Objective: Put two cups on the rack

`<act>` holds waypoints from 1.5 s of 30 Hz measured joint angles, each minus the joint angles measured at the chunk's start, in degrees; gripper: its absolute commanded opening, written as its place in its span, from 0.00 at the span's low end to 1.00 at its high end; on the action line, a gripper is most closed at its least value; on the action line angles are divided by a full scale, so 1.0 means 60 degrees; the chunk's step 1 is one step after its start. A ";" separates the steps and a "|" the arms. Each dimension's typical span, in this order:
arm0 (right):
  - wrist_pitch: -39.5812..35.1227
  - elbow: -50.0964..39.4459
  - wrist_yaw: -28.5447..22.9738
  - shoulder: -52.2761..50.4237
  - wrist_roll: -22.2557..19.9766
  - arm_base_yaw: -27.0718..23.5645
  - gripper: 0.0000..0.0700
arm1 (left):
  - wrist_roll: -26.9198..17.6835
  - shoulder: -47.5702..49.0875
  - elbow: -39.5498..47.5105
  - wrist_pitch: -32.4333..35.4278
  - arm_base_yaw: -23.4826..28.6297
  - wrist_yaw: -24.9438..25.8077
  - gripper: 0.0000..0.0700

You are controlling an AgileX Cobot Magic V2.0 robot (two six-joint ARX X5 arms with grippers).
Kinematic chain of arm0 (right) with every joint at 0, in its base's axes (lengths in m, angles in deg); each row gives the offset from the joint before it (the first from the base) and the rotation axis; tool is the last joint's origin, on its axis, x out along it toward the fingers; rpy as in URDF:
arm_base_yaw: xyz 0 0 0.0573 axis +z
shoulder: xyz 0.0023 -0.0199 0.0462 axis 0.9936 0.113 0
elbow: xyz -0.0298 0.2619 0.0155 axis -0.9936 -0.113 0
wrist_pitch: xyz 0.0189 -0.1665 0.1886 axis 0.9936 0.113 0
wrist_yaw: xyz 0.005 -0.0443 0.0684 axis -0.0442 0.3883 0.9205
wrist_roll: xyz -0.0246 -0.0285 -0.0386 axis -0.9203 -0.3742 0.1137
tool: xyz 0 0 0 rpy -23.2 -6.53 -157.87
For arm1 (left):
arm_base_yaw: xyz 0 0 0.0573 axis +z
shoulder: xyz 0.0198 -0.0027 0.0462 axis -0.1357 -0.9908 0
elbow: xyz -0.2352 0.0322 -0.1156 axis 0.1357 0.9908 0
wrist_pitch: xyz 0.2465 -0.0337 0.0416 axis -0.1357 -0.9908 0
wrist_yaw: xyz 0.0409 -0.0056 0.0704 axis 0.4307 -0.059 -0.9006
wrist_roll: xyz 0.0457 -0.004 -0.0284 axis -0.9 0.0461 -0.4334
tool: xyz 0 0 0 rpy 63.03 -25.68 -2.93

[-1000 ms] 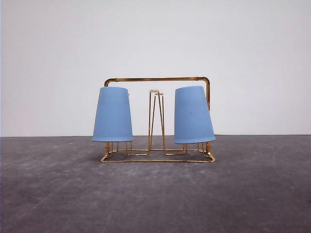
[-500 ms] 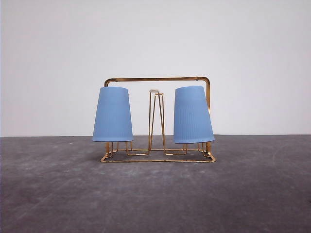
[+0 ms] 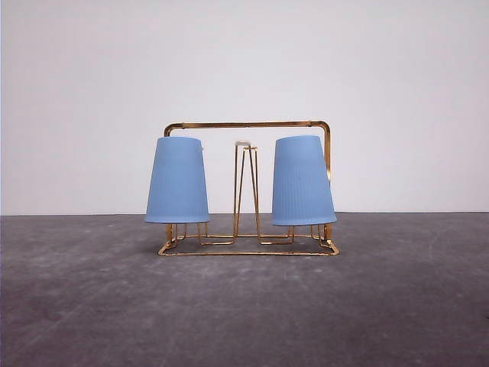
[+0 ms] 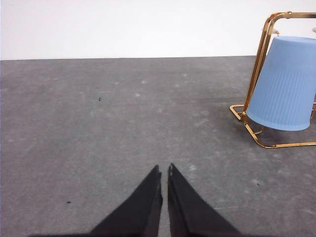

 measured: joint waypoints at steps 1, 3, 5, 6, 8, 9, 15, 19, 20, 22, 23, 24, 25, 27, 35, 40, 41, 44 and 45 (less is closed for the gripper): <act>0.0000 0.0003 0.0000 0.0000 0.0000 0.0000 0.02 | 0.0000 0.0000 0.0000 0.0003 0.0000 0.0000 0.00; 0.0000 0.0003 0.0000 0.0000 0.0000 0.0000 0.02 | 0.0000 0.0000 0.0000 0.0001 0.0000 0.0000 0.00; 0.0000 0.0000 0.0000 0.0000 0.0000 0.0000 0.02 | 0.0000 0.0000 0.0000 0.0003 0.0000 0.0000 0.00; 0.0000 0.0003 0.0000 0.0000 0.0000 0.0000 0.02 | 0.0000 0.0000 0.0000 0.0001 0.0000 0.0000 0.00; -0.0003 0.0000 0.0000 0.0000 0.0000 0.0000 0.02 | 0.0000 0.0000 0.0000 0.0000 0.0000 -0.0003 0.00; -0.0004 0.0003 0.0000 0.0000 -0.0003 0.0000 0.02 | 0.0000 0.0000 0.0000 0.0003 0.0000 -0.0001 0.00; 0.0000 0.0004 0.0000 0.0000 0.0000 0.0000 0.02 | 0.0000 0.0000 0.0000 0.0003 0.0000 0.0000 0.00; 0.0000 0.0004 0.0000 0.0000 0.0000 0.0000 0.02 | 0.0000 0.0000 0.0000 0.0003 0.0000 0.0000 0.00; 0.0000 0.0001 0.0000 0.0000 0.0000 0.0000 0.02 | 0.0000 0.0000 0.0000 0.0001 0.0000 0.0000 0.00; 0.0000 0.0001 0.0000 0.0000 0.0000 0.0000 0.02 | 0.0000 0.0000 0.0000 0.0000 0.0000 0.0000 0.00; 0.0000 0.0000 0.0000 0.0000 0.0000 0.0000 0.02 | 0.0000 0.0000 0.0000 0.0000 0.0000 0.0000 0.00; 0.0000 0.0000 0.0000 0.0000 0.0000 0.0000 0.02 | 0.0000 0.0000 0.0000 0.0000 0.0000 0.0000 0.00; 0.0000 0.0000 0.0000 0.0000 0.0000 0.0000 0.02 | 0.0000 0.0000 0.0000 0.0000 0.0000 0.0000 0.00; 0.0000 0.0001 0.0000 0.0000 0.0000 0.0000 0.02 | 0.0000 0.0000 0.0000 0.0003 0.0000 0.0000 0.00; 0.0000 0.0004 0.0000 0.0000 0.0000 0.0000 0.02 | 0.0000 0.0000 0.0000 0.0000 0.0000 0.0000 0.00; 0.0000 0.0003 0.0000 0.0000 0.0000 0.0000 0.02 | 0.0000 0.0000 0.0000 0.0001 0.0000 0.0000 0.00; -0.0003 0.0004 0.0000 0.0000 0.0000 0.0000 0.02 | 0.0000 0.0000 0.0000 0.0000 0.0000 0.0000 0.00; -0.0004 0.0004 0.0000 0.0000 0.0000 0.0000 0.02 | 0.0000 0.0000 0.0000 0.0000 0.0000 0.0000 0.00; -0.0001 0.0004 0.0000 0.0000 0.0000 0.0000 0.02 | 0.0000 0.0000 0.0000 0.0000 0.0000 0.0000 0.00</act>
